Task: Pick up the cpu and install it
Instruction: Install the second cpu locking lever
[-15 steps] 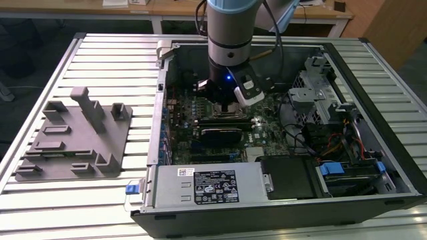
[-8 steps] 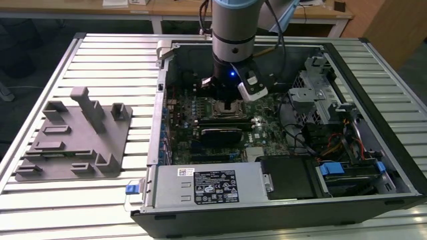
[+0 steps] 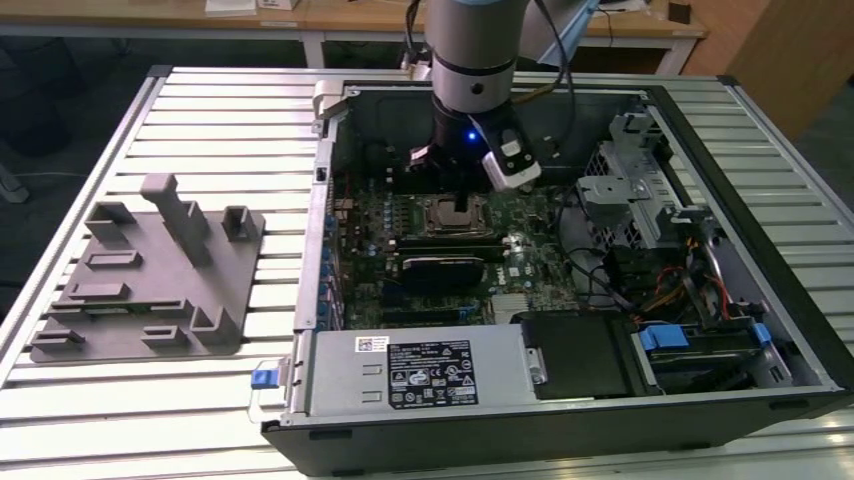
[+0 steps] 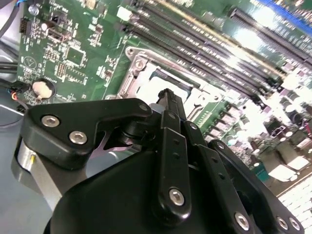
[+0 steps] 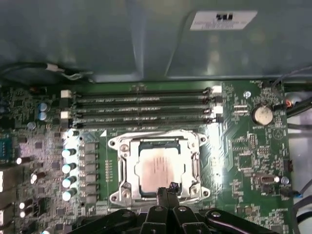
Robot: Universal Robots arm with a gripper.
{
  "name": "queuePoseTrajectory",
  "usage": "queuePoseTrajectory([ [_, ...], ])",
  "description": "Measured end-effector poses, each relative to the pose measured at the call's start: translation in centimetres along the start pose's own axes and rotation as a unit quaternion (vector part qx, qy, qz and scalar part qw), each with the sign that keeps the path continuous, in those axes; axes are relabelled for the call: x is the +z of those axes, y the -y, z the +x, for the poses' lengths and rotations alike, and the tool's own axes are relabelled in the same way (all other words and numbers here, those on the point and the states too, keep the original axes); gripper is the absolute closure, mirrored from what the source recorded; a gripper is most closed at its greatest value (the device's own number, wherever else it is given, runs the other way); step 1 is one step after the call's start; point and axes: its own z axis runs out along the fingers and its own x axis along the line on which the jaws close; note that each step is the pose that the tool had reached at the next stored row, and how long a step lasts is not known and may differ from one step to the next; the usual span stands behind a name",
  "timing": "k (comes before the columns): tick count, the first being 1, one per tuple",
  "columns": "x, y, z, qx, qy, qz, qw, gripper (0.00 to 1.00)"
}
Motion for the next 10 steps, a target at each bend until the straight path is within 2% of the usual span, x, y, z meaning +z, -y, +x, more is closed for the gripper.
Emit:
queuePoseTrajectory([
  [4, 0.04, -0.52, -0.13, 0.0, 0.0001, 0.0028, 1.0, 0.89],
  [10, -0.05, -0.63, -0.14, 0.0, 0.0002, 0.0031, 1.0, 0.89],
])
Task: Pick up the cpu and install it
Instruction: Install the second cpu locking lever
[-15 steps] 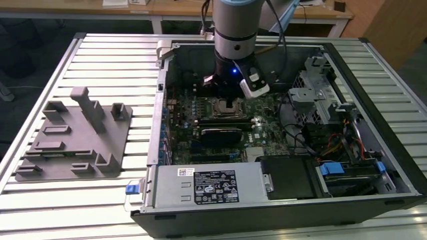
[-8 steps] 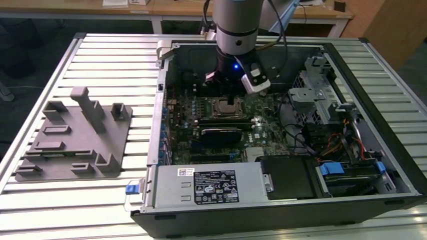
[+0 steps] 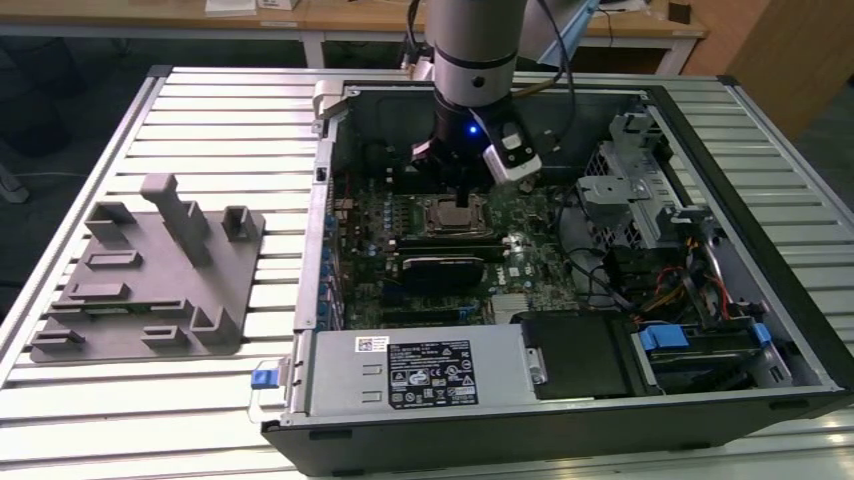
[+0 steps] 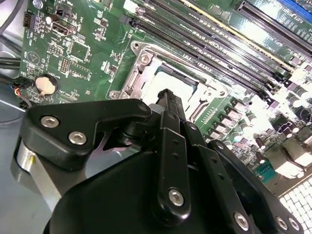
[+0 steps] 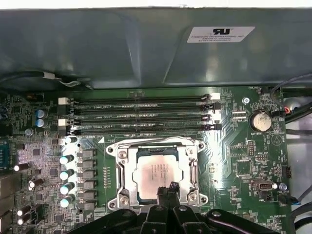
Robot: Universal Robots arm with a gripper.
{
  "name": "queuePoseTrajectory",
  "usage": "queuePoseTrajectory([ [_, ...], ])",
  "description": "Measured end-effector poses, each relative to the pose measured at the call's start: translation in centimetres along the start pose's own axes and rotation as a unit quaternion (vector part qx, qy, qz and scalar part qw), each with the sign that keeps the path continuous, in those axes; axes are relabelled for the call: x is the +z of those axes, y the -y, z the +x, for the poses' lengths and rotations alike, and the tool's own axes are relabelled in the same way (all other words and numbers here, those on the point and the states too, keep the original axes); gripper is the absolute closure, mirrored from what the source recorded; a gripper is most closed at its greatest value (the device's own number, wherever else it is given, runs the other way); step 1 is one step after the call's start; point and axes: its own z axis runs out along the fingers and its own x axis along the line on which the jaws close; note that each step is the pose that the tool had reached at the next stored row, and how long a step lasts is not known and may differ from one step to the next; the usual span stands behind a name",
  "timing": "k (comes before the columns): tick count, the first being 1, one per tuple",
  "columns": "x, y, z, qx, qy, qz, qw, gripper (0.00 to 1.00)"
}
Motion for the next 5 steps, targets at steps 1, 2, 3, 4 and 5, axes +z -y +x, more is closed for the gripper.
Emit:
queuePoseTrajectory([
  [1, 0.0, 0.0, 0.0, 0.0, 0.0, -0.0001, 1.0, 0.89],
  [2, 0.0, 0.0, 0.0, 0.0, 0.0, 0.0, 1.0, 0.89],
  [3, 0.0, 0.0, 0.0, 0.0, 0.0, 0.0001, 1.0, 0.89],
  [4, 0.0, 0.0, 0.0, 0.0, 0.0, 0.0001, 1.0, 0.89],
  [5, -0.01, 0.0, 0.0, 0.0, 0.0, 0.0001, 1.0, 0.89],
])
